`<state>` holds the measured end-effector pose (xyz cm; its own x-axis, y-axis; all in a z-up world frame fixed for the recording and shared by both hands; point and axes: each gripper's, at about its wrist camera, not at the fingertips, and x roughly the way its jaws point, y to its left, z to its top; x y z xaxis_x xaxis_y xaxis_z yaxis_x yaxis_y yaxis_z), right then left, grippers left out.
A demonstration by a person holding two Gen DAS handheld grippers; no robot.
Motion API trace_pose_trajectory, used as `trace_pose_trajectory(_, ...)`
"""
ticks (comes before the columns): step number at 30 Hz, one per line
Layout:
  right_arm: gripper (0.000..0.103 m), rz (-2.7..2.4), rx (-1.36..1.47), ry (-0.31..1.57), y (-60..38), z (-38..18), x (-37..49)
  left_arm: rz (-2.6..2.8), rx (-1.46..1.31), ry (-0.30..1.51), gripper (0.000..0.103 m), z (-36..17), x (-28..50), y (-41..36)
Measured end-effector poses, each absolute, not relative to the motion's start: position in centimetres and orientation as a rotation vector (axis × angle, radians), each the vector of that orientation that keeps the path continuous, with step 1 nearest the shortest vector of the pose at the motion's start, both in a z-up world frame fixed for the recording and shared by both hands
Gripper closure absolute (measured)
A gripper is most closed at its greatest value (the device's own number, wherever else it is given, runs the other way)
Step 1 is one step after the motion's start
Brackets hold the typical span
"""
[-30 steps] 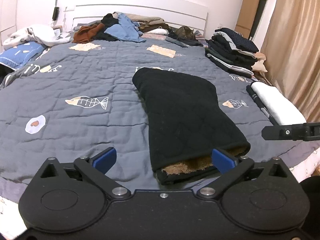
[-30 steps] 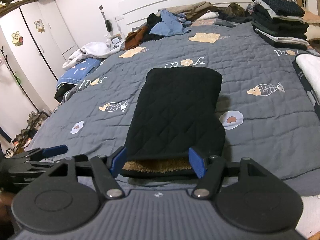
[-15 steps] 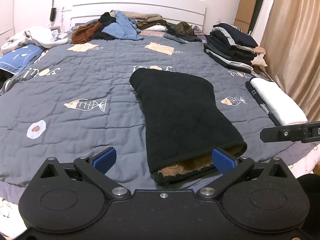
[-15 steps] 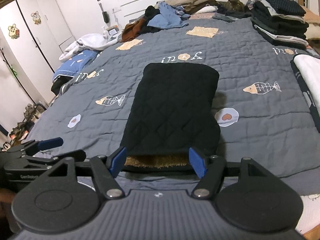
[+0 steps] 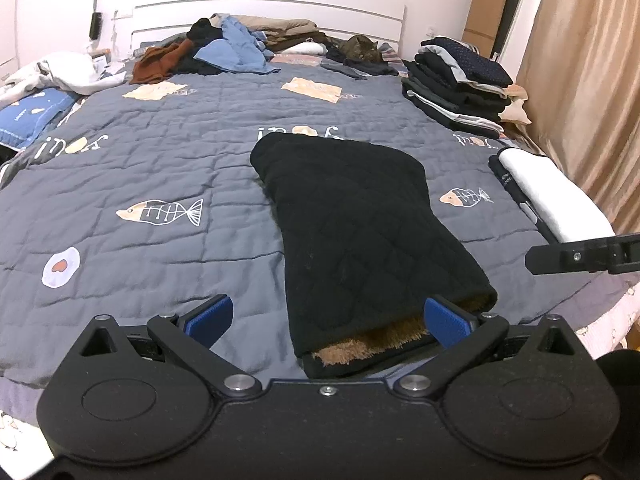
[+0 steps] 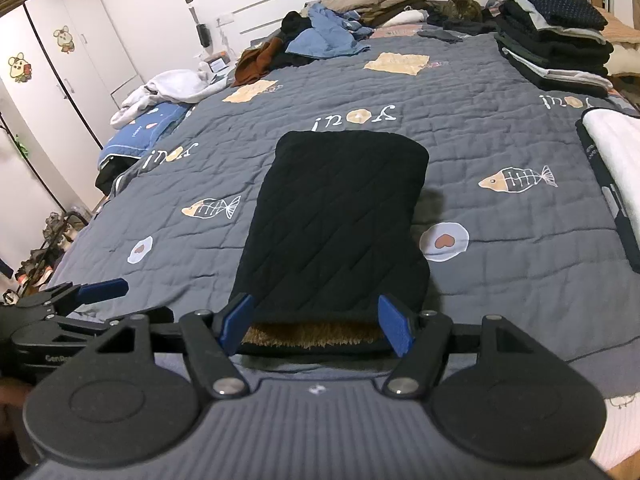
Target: Fold clothes
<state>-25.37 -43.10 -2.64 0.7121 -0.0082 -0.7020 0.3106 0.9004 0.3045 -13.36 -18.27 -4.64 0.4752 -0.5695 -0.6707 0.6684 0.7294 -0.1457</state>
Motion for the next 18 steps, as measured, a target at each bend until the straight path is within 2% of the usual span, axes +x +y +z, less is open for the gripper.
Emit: trace_pose_trajectory(18,0.033,-0.101,0.67,0.691,-51.4,-9.9,-23.7,-0.779,0.097,0.783,0.0,-5.8,-11.3,-17.2)
